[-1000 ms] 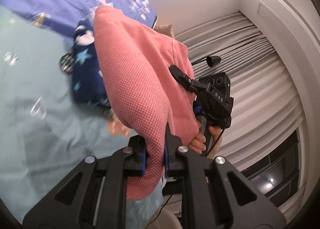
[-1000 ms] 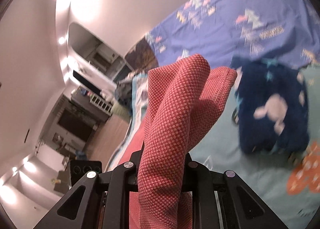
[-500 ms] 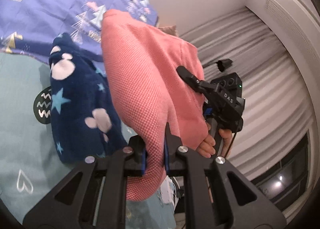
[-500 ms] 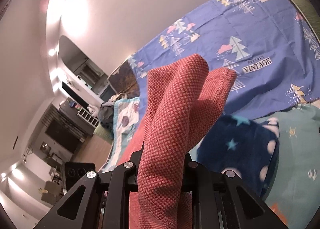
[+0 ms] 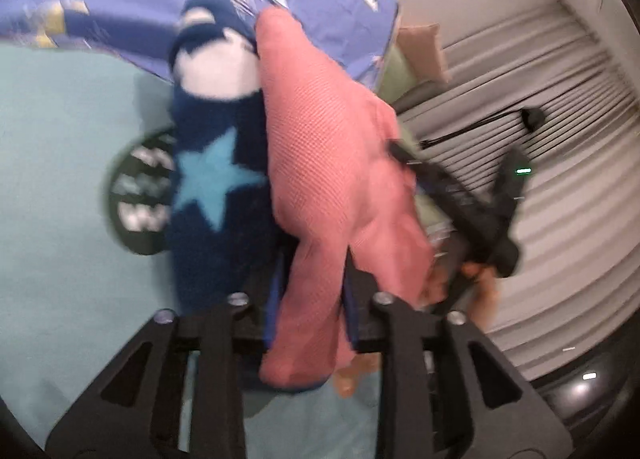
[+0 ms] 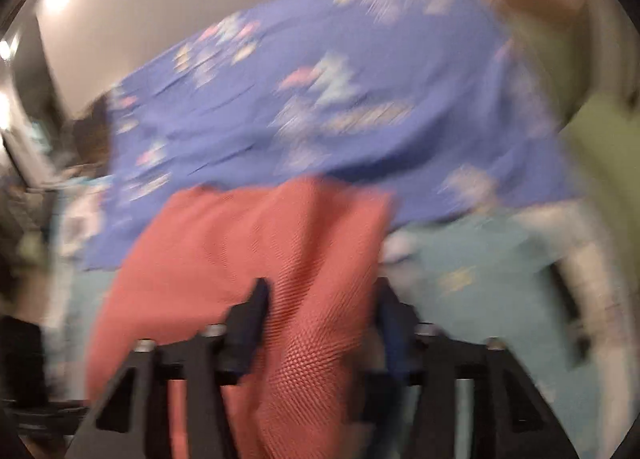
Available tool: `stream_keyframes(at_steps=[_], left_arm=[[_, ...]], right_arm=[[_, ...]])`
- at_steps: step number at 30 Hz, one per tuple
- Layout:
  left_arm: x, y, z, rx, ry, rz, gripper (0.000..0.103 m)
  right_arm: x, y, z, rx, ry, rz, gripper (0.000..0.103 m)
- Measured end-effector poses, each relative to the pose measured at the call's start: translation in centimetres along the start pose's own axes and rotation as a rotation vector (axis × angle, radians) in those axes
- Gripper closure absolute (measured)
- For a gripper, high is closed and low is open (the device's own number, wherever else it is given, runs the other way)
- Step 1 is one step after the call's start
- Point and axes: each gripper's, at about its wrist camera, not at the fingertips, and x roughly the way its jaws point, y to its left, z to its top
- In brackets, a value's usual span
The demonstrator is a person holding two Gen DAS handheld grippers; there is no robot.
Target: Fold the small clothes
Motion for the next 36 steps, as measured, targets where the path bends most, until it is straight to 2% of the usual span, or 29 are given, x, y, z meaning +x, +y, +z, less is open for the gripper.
stream_keyframes(at_steps=[1,2,3,4,5,6,7,9,10,11,13,16,17,19,21,24,26,28,30,32,34,36], left_arm=[[-0.6,-0.5,-0.1,0.026,-0.011,0.064,0.049],[-1.2,-1.0,-0.3,0.064,-0.026,0.14,0.047],[-1.9,-1.4,-0.7,0.106,-0.034,0.183,0.047],[-2.3,-1.6,-1.1,0.119,-0.032,0.193,0.047],[-2.9,-1.5,-1.4,0.113,-0.036,0.203,0.047],[-3.6,-1.6,-1.9,0.104,-0.044,0.209,0.047],[-4.1,-1.7,-2.4,0.104,-0.045,0.22,0.047],[-5.0,-1.9,-3.4,0.113,-0.051,0.245,0.047],[-5.5,-1.8,-3.8,0.118,-0.059,0.26,0.047],[-6.3,-1.5,-4.3,0.122,-0.071,0.284,0.047],[-8.1,-1.7,-5.6,0.155,-0.077,0.358,0.047],[-10.8,-2.7,-7.0,0.233,-0.099,0.446,0.047],[-11.8,-3.3,-7.6,0.267,-0.118,0.479,0.047],[-14.2,-4.8,-8.8,0.322,-0.185,0.531,0.045],[-16.9,-6.5,-10.2,0.328,-0.262,0.539,0.043],[-20.1,-9.0,-11.9,0.317,-0.353,0.54,0.039],[-21.9,-10.7,-13.5,0.333,-0.395,0.555,0.034],[-23.5,-12.8,-15.3,0.36,-0.435,0.587,0.025],[-24.9,-14.9,-17.5,0.404,-0.474,0.621,0.02],[-25.7,-16.6,-19.3,0.439,-0.493,0.67,0.018],[-26.3,-18.0,-21.4,0.462,-0.508,0.719,0.011],[-26.8,-18.9,-23.6,0.474,-0.519,0.73,0.007]], right_arm=[[-1.6,-0.2,0.3,-0.017,-0.044,-0.08,0.04],[-2.6,-0.4,0.5,-0.016,-0.069,-0.146,0.04],[-4.1,-0.6,0.7,-0.008,-0.108,-0.225,0.039],[-5.5,-0.6,0.7,-0.001,-0.146,-0.264,0.038],[-7.1,-0.6,0.4,0.005,-0.194,-0.239,0.037],[-8.3,-0.3,0.1,-0.003,-0.219,-0.14,0.037],[-9.0,0.4,-0.5,-0.022,-0.216,-0.038,0.037],[-8.5,2.3,-1.7,-0.089,-0.176,0.029,0.038],[-7.5,3.1,-2.6,-0.125,-0.127,0.047,0.038],[-5.2,3.8,-4.0,-0.163,-0.031,0.057,0.041],[-1.6,3.8,-6.2,-0.176,0.091,0.003,0.04],[-1.6,2.0,-6.6,-0.038,0.096,0.006,0.04],[-2.7,1.8,-6.4,-0.016,0.098,-0.009,0.04],[-5.8,2.6,-5.9,-0.053,0.049,-0.076,0.038],[-9.6,4.1,-5.6,-0.109,-0.017,-0.118,0.038],[-15.6,5.9,-5.9,-0.125,-0.078,-0.119,0.037],[-19.1,6.7,-6.1,-0.129,-0.115,-0.127,0.032],[-23.2,7.7,-7.2,-0.127,-0.157,-0.127,0.023],[-27.4,8.8,-8.9,-0.13,-0.183,-0.121,0.019],[-30.9,10.0,-10.8,-0.138,-0.194,-0.131,0.017],[-33.7,10.7,-12.6,-0.127,-0.199,-0.125,0.015],[-36.2,11.4,-14.7,-0.107,-0.197,-0.115,0.012]])
